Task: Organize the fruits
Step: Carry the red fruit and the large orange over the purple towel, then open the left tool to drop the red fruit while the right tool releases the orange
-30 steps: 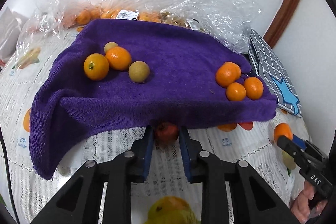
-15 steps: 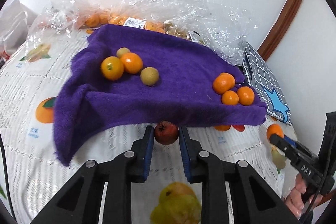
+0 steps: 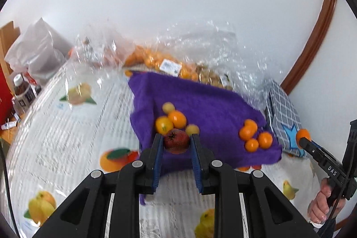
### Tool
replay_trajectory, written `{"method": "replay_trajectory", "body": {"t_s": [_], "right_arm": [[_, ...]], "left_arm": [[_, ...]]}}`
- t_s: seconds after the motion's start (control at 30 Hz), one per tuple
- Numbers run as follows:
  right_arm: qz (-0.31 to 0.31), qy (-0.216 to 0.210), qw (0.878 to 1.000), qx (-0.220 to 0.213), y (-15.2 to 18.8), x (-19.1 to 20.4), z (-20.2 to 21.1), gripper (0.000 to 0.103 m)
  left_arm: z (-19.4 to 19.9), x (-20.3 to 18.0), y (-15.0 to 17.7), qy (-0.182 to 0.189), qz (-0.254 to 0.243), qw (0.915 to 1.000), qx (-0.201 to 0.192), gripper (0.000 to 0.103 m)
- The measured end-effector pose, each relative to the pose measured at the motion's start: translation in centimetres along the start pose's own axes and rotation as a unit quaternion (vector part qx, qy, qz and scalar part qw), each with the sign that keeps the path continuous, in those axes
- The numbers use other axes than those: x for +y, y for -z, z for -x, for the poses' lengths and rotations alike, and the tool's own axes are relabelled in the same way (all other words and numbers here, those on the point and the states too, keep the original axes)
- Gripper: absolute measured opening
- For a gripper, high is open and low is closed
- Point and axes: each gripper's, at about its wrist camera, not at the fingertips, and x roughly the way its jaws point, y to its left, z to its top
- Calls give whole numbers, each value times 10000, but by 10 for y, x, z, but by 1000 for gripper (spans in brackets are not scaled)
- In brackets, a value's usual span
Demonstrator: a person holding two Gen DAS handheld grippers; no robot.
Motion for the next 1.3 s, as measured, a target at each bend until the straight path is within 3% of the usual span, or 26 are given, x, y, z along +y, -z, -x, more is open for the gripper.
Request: {"method": "replay_trajectory", "body": {"t_s": [0.27, 0.5, 0.97, 1.3], "right_arm": [[101, 16, 9999, -32, -30, 6, -14, 42], [37, 43, 9999, 149, -45, -5, -49, 42], [27, 150, 9966, 807, -61, -28, -146, 42], [-47, 183, 9916, 1283, -61, -30, -195, 42]], "left_arm": [[-14, 1, -28, 8, -30, 10000, 30, 23], [-51, -9, -44, 113, -141, 9996, 220, 23], [-148, -33, -57, 346, -260, 9945, 957, 23], [-187, -46, -55, 372, -412, 9875, 1477, 23]]}}
